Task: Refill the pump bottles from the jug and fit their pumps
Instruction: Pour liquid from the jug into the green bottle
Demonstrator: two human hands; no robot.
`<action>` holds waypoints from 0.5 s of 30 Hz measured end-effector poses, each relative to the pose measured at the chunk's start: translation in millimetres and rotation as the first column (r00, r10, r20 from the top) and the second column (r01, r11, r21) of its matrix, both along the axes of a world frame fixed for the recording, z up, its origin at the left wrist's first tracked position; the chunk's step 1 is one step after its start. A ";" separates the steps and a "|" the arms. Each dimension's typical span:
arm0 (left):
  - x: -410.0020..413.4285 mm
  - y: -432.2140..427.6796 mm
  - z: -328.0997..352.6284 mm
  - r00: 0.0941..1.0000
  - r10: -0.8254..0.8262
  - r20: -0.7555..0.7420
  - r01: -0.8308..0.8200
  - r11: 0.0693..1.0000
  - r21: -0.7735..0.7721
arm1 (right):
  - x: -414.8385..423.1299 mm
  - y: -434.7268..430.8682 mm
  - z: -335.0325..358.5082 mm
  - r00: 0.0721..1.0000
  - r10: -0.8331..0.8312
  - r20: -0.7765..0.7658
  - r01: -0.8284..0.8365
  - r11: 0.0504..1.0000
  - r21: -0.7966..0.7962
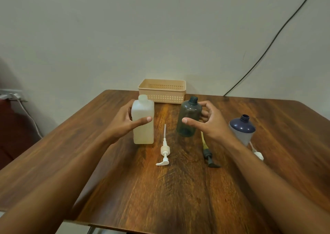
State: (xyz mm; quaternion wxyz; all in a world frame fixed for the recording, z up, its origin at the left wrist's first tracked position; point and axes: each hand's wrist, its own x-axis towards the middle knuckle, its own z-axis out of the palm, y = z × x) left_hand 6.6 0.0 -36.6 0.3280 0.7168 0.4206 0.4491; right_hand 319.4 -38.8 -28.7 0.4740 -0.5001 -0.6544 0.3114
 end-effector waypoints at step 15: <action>26.2 0.5 62.7 0.998 -0.055 0.037 0.052 0.995 0.087 | 0.7 -3.6 29.9 0.999 0.035 -0.023 -0.033 0.996 0.084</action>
